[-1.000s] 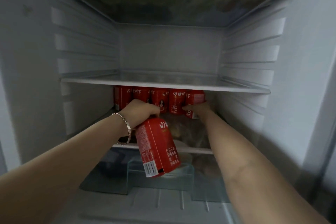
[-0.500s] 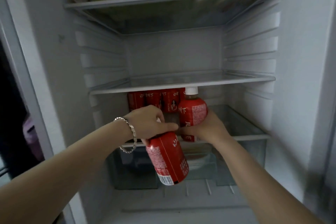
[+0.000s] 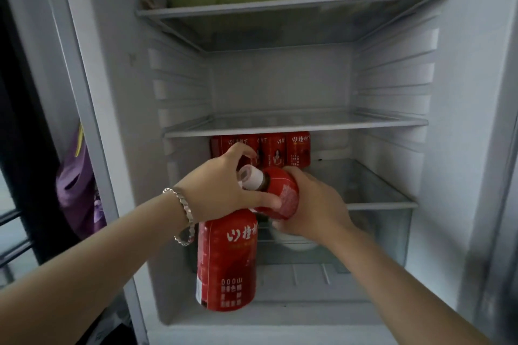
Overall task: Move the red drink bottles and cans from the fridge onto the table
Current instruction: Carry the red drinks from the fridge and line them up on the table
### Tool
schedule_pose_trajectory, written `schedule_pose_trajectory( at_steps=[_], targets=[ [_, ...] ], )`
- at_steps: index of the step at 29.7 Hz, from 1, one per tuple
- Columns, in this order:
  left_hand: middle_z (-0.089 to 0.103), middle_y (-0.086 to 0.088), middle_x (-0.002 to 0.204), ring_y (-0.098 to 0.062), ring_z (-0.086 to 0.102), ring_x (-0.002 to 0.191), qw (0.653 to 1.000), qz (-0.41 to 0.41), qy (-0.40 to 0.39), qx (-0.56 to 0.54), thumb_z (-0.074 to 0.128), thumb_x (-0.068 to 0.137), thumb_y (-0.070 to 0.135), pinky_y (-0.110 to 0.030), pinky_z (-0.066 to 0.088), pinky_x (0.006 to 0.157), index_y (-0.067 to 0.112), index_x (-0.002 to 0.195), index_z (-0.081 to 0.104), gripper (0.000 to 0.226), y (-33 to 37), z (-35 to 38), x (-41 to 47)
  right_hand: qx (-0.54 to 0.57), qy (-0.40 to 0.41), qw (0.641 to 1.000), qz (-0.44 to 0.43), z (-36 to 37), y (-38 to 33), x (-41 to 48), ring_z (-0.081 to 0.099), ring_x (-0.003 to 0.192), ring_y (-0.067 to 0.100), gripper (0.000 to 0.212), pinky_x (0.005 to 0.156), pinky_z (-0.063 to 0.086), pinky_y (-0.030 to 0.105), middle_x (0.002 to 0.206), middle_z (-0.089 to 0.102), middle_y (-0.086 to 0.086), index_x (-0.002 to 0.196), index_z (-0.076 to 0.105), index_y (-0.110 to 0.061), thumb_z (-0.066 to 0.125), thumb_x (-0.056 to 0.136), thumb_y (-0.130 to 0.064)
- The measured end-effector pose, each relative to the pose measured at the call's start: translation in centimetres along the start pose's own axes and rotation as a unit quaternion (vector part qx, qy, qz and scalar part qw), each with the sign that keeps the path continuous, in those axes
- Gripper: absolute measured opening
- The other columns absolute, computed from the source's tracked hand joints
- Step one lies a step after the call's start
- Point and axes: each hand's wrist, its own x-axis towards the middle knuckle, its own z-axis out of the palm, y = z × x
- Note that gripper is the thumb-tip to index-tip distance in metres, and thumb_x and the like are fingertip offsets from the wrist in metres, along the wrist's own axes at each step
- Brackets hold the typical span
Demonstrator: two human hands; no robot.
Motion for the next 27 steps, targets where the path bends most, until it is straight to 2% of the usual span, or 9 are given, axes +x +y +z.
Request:
schedule_pose_trajectory(
  at_steps=[3, 9, 14, 15, 17, 19, 22, 24, 27],
  targets=[
    [0.06, 0.016, 0.081, -0.004, 0.06, 0.074, 0.999, -0.004, 0.023, 0.038, 0.059, 0.074, 0.062, -0.029, 0.056, 0.07, 0.038, 0.085, 0.053, 0.027, -0.2, -0.3, -0.4, 0.013, -0.059, 0.998, -0.024, 0.3, -0.5, 0.2, 0.057, 0.11, 0.011, 0.09, 0.088, 0.044, 0.023, 0.124, 0.055, -0.013, 0.132, 0.036, -0.035, 0.084, 0.056, -0.041],
    [0.057, 0.013, 0.075, -0.004, 0.057, 0.069, 0.982, -0.045, -0.009, 0.184, 0.048, 0.076, 0.069, -0.026, 0.052, 0.068, 0.027, 0.086, 0.062, 0.046, -0.6, -1.4, 0.4, 0.06, -0.101, 0.991, -0.063, 1.4, -0.6, 1.1, 0.057, 0.106, 0.006, 0.088, 0.089, 0.046, 0.021, 0.121, 0.057, -0.014, 0.131, 0.039, -0.035, 0.086, 0.056, -0.038],
    [0.061, 0.004, 0.067, -0.007, 0.056, 0.059, 0.972, -0.068, 0.013, 0.226, 0.044, 0.078, 0.069, -0.021, 0.038, 0.051, 0.017, 0.075, 0.065, 0.056, -0.6, -1.6, 1.6, 0.228, -0.321, 0.918, -0.05, -0.3, 1.8, 4.8, 0.053, 0.118, 0.011, 0.082, 0.101, 0.046, 0.033, 0.13, 0.054, -0.008, 0.133, 0.043, -0.032, 0.083, 0.065, -0.011],
    [0.063, 0.003, 0.068, -0.008, 0.056, 0.059, 0.971, -0.073, 0.013, 0.228, 0.045, 0.078, 0.069, -0.021, 0.038, 0.05, 0.015, 0.078, 0.067, 0.058, -0.6, -1.5, 1.8, 0.292, -0.313, 0.904, -0.026, -0.6, 2.8, 6.2, 0.052, 0.121, 0.013, 0.073, 0.103, 0.044, 0.033, 0.132, 0.054, -0.005, 0.133, 0.045, -0.028, 0.077, 0.071, -0.005],
    [0.062, 0.002, 0.065, -0.008, 0.055, 0.055, 0.973, -0.078, 0.016, 0.218, 0.046, 0.079, 0.068, -0.021, 0.037, 0.049, 0.012, 0.075, 0.066, 0.06, -0.7, -1.5, 2.0, 0.385, -0.181, 0.902, 0.078, -0.6, 5.2, 9.4, 0.055, 0.117, 0.019, 0.052, 0.098, 0.044, 0.03, 0.129, 0.057, 0.007, 0.128, 0.052, -0.014, 0.066, 0.081, 0.001],
    [0.057, 0.002, 0.057, -0.009, 0.051, 0.051, 0.976, -0.078, 0.017, 0.201, 0.048, 0.078, 0.067, -0.022, 0.036, 0.049, 0.011, 0.063, 0.061, 0.059, -0.6, -1.5, 2.4, 0.318, -0.067, 0.929, 0.178, 0.3, 7.6, 12.1, 0.059, 0.108, 0.023, 0.043, 0.089, 0.046, 0.028, 0.126, 0.06, 0.015, 0.123, 0.056, -0.005, 0.068, 0.081, -0.005],
    [0.055, 0.002, 0.055, -0.01, 0.052, 0.05, 0.98, -0.073, 0.011, 0.184, 0.05, 0.077, 0.066, -0.024, 0.043, 0.053, 0.014, 0.059, 0.059, 0.056, -0.2, -1.6, 3.2, 0.285, -0.054, 0.915, 0.281, 1.9, 9.1, 14.1, 0.049, 0.125, 0.03, 0.074, 0.104, 0.041, 0.033, 0.139, 0.047, 0.016, 0.141, 0.032, 0.001, 0.072, 0.081, -0.015],
    [0.06, 0.001, 0.06, -0.012, 0.055, 0.054, 0.982, -0.075, 0.009, 0.174, 0.051, 0.077, 0.066, -0.027, 0.048, 0.058, 0.011, 0.067, 0.065, 0.058, 0.1, -1.7, 3.7, 0.367, -0.061, 0.877, 0.306, 2.8, 9.3, 15.0, 0.042, 0.131, 0.03, 0.071, 0.11, 0.034, 0.037, 0.145, 0.04, 0.015, 0.15, 0.011, -0.006, 0.055, 0.095, -0.018],
    [0.058, 0.001, 0.059, -0.009, 0.053, 0.051, 0.981, -0.08, 0.02, 0.178, 0.051, 0.079, 0.065, -0.022, 0.043, 0.05, 0.011, 0.068, 0.064, 0.057, 0.2, -1.9, 4.3, 0.393, -0.04, 0.871, 0.291, 4.6, 9.7, 16.8, 0.044, 0.129, 0.033, 0.116, 0.107, 0.036, 0.052, 0.143, 0.041, 0.016, 0.15, 0.0, -0.022, 0.08, 0.068, -0.008]
  ],
)
